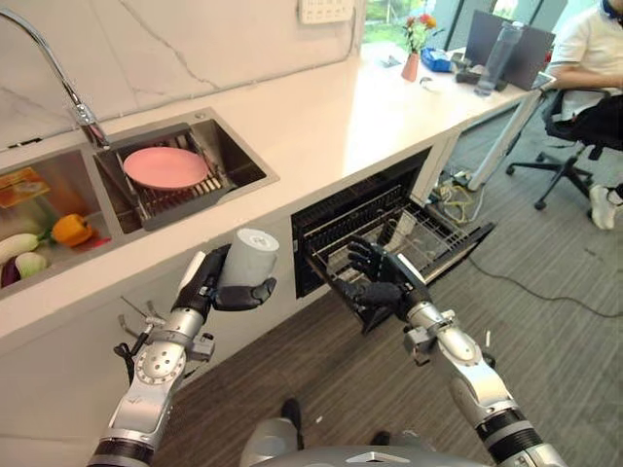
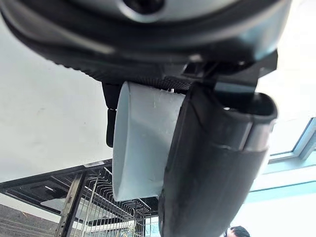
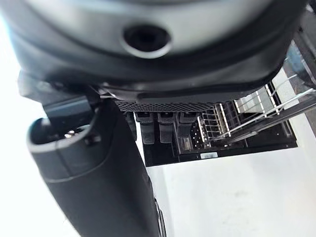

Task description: Place the dishes in the dishwasher.

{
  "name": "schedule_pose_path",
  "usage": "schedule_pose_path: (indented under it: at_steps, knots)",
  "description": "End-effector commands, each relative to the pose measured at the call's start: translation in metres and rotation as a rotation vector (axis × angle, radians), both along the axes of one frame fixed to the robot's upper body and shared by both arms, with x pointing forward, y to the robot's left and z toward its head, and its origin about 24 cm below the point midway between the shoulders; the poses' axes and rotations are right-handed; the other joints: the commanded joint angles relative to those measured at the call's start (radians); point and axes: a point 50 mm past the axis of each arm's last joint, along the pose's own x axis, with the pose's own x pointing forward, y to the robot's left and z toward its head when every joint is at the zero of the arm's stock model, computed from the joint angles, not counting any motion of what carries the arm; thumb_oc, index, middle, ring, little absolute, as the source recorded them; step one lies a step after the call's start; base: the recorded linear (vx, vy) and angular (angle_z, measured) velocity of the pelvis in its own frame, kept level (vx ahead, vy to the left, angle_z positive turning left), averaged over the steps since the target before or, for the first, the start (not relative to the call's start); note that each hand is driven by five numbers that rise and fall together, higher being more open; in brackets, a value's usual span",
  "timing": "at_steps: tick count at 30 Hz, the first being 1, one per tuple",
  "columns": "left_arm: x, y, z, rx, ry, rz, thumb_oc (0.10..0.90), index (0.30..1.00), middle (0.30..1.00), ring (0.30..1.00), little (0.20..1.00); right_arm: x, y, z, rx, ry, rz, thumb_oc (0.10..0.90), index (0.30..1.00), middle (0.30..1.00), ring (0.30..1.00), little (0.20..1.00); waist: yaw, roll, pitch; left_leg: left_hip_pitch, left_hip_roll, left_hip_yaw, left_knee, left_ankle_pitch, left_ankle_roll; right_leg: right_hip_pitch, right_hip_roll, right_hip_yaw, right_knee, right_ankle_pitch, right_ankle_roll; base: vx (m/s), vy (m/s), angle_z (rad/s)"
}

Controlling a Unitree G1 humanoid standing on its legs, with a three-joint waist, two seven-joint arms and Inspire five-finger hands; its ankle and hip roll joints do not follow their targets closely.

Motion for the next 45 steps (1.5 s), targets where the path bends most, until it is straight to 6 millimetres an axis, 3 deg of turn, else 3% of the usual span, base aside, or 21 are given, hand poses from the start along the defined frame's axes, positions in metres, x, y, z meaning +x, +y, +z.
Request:
schedule_pose_path:
  at_steps: [1, 3, 7, 8, 11, 12, 18, 19, 21, 23, 24, 25, 26, 30, 32, 35, 45]
  knots:
    - [0.016, -0.01, 0.057, -0.02, -0.292, -0.065, 0.4, 0.3, 0.3, 0.3, 0.3, 0.018, 0.006, 0.053, 0.128, -0.257, -0.016, 0.8, 0.9, 0.9, 0.9, 0.9, 0.031, 0.004, -0.053, 0.029, 0.035, -0.055, 0.022, -0.111, -0.041, 0.057, 0.005, 0.019, -0.213, 0.023, -0.026, 0.15, -0.267, 0.15]
    - [0.016, -0.011, 0.056, -0.035, -0.292, -0.067, 0.4, 0.3, 0.3, 0.3, 0.3, 0.015, 0.006, 0.055, 0.136, -0.264, -0.024, 0.8, 0.9, 0.9, 0.9, 0.9, 0.018, -0.008, -0.058, 0.038, 0.046, -0.076, 0.026, -0.127, -0.057, 0.046, -0.031, 0.08, -0.288, 0.086, -0.011, 0.18, -0.308, 0.2]
    - [0.012, -0.01, 0.051, -0.038, -0.269, -0.064, 0.4, 0.3, 0.3, 0.3, 0.3, 0.014, 0.007, 0.053, 0.128, -0.254, -0.015, 0.8, 0.9, 0.9, 0.9, 0.9, 0.035, -0.036, -0.075, 0.043, 0.068, -0.063, 0.045, -0.136, -0.085, 0.101, -0.032, 0.01, -0.372, 0.102, 0.008, 0.16, -0.253, 0.37]
    - [0.01, -0.008, 0.048, -0.048, -0.259, -0.056, 0.4, 0.3, 0.3, 0.3, 0.3, 0.012, 0.007, 0.052, 0.12, -0.25, -0.001, 0.8, 0.9, 0.9, 0.9, 0.9, 0.033, -0.04, -0.086, 0.047, 0.102, -0.067, 0.044, -0.127, -0.109, 0.122, 0.002, -0.005, -0.404, 0.098, 0.003, 0.16, -0.265, 0.25]
    - [0.009, -0.008, 0.046, -0.051, -0.249, -0.057, 0.4, 0.3, 0.3, 0.3, 0.3, 0.012, 0.002, 0.055, 0.107, -0.266, 0.0, 0.8, 0.9, 0.9, 0.9, 0.9, 0.029, -0.04, -0.098, 0.056, 0.142, -0.059, 0.039, -0.118, -0.136, 0.143, 0.03, -0.032, -0.425, 0.088, -0.003, 0.12, -0.223, 0.13]
    - [0.011, -0.012, 0.044, -0.055, -0.243, -0.068, 0.4, 0.3, 0.3, 0.3, 0.3, 0.013, -0.002, 0.058, 0.09, -0.284, -0.011, 0.8, 0.9, 0.9, 0.9, 0.9, 0.019, -0.032, -0.106, 0.065, 0.177, -0.066, 0.033, -0.105, -0.155, 0.164, 0.065, -0.044, -0.448, 0.07, -0.018, 0.14, -0.298, 0.06]
    - [0.026, -0.024, 0.053, -0.053, -0.278, -0.119, 0.4, 0.3, 0.3, 0.3, 0.3, 0.017, -0.008, 0.069, 0.117, -0.327, -0.052, 0.8, 0.9, 0.9, 0.9, 0.9, -0.021, 0.003, -0.115, 0.074, 0.262, -0.046, 0.061, -0.061, -0.207, 0.213, 0.146, -0.058, -0.486, 0.017, -0.058, 0.08, -0.148, 0.13]
    - [0.03, -0.028, 0.055, -0.054, -0.284, -0.133, 0.4, 0.3, 0.3, 0.3, 0.3, 0.017, -0.009, 0.07, 0.122, -0.329, -0.054, 0.8, 0.9, 0.9, 0.9, 0.9, -0.03, 0.002, -0.112, 0.057, 0.265, -0.046, 0.096, -0.052, -0.207, 0.215, 0.148, -0.061, -0.486, 0.012, -0.069, 0.08, -0.142, 0.07]
    - [0.039, -0.038, 0.059, -0.05, -0.298, -0.173, 0.4, 0.3, 0.3, 0.3, 0.3, 0.015, -0.006, 0.075, 0.161, -0.334, -0.028, 0.8, 0.9, 0.9, 0.9, 0.9, -0.045, 0.003, -0.087, -0.007, 0.254, -0.07, 0.289, -0.033, -0.218, 0.246, 0.162, -0.05, -0.487, -0.01, -0.098, 0.05, -0.111, 0.08]
    - [0.044, -0.043, 0.06, -0.041, -0.306, -0.183, 0.4, 0.3, 0.3, 0.3, 0.3, 0.014, -0.005, 0.076, 0.182, -0.331, -0.02, 0.8, 0.9, 0.9, 0.9, 0.9, -0.052, -0.003, -0.079, -0.047, 0.242, -0.077, 0.301, -0.01, -0.216, 0.247, 0.155, -0.051, -0.49, -0.012, -0.1, 0.04, 0.026, 0.22]
    - [0.049, -0.051, 0.062, -0.034, -0.318, -0.194, 0.4, 0.3, 0.3, 0.3, 0.3, 0.013, -0.002, 0.076, 0.235, -0.315, -0.006, 0.8, 0.9, 0.9, 0.9, 0.9, -0.058, -0.007, -0.08, -0.081, 0.231, -0.069, 0.211, -0.029, -0.202, 0.249, 0.147, -0.051, -0.496, -0.013, -0.087, 0.07, 0.071, 0.2]
    - [0.049, -0.051, 0.062, -0.034, -0.318, -0.194, 0.4, 0.3, 0.3, 0.3, 0.3, 0.013, -0.002, 0.076, 0.235, -0.315, -0.006, 0.8, 0.9, 0.9, 0.9, 0.9, -0.058, -0.007, -0.08, -0.081, 0.231, -0.069, 0.211, -0.029, -0.202, 0.249, 0.147, -0.051, -0.496, -0.013, -0.087, 0.13, 0.158, 0.32]
    - [0.048, -0.054, 0.061, -0.03, -0.32, -0.191, 0.4, 0.3, 0.3, 0.3, 0.3, 0.01, 0.006, 0.074, 0.294, -0.289, 0.02, 0.8, 0.9, 0.9, 0.9, 0.9, -0.056, -0.003, -0.082, -0.076, 0.235, -0.056, 0.085, -0.009, -0.196, 0.248, 0.147, -0.039, -0.493, -0.005, -0.072, 0.11, 0.138, 0.21]
    - [0.052, -0.061, 0.054, 0.009, -0.288, -0.217, 0.4, 0.3, 0.3, 0.3, 0.3, 0.003, 0.017, 0.07, 0.41, -0.238, 0.063, 0.8, 0.9, 0.9, 0.9, 0.9, -0.075, 0.0, -0.108, -0.003, 0.22, -0.029, -0.027, 0.01, -0.187, 0.248, 0.143, -0.02, -0.49, 0.007, -0.057, 0.13, 0.137, -0.33]
    - [0.056, -0.066, 0.051, 0.055, -0.273, -0.235, 0.4, 0.3, 0.3, 0.3, 0.3, -0.004, 0.026, 0.068, 0.502, -0.191, 0.097, 0.8, 0.9, 0.9, 0.9, 0.9, -0.092, -0.005, -0.137, 0.058, 0.21, 0.038, -0.099, 0.026, -0.181, 0.244, 0.125, -0.023, -0.49, 0.028, -0.041, 0.13, 0.146, -0.26]
    - [0.058, -0.071, 0.052, 0.073, -0.277, -0.253, 0.4, 0.3, 0.3, 0.3, 0.3, -0.006, 0.034, 0.072, 0.542, -0.182, 0.145, 0.8, 0.9, 0.9, 0.9, 0.9, -0.094, -0.007, -0.152, 0.102, 0.185, 0.075, -0.149, 0.022, -0.166, 0.226, 0.102, -0.009, -0.494, 0.055, -0.022, 0.06, 0.14, -0.2]
    - [0.053, -0.076, 0.044, 0.064, -0.244, -0.282, 0.4, 0.3, 0.3, 0.3, 0.3, -0.005, 0.048, 0.078, 0.659, -0.151, 0.189, 0.8, 0.9, 0.9, 0.9, 0.9, -0.077, -0.008, -0.165, 0.129, 0.156, 0.115, -0.158, -0.001, -0.145, 0.206, 0.068, 0.008, -0.501, 0.08, 0.002, 0.05, 0.067, -0.16]
